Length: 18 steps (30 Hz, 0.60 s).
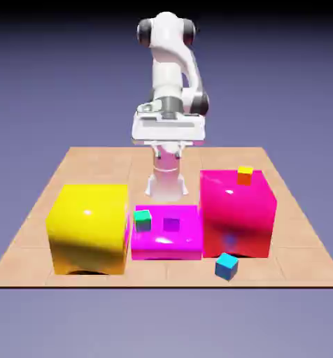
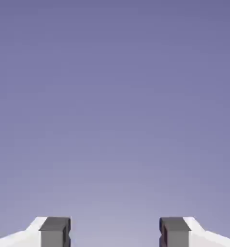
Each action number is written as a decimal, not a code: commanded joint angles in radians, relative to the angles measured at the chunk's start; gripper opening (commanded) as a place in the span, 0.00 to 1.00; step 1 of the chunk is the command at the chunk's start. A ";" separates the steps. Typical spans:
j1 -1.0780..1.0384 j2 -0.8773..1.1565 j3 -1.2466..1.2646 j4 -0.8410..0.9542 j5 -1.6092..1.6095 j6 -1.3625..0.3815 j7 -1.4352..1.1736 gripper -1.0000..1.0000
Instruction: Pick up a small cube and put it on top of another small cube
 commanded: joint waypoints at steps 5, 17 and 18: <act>-0.052 0.181 0.078 0.138 0.020 -0.152 0.103 0.50; -0.176 0.616 0.265 0.469 0.067 -0.517 0.352 0.50; -0.187 0.652 0.281 0.496 0.071 -0.547 0.372 0.50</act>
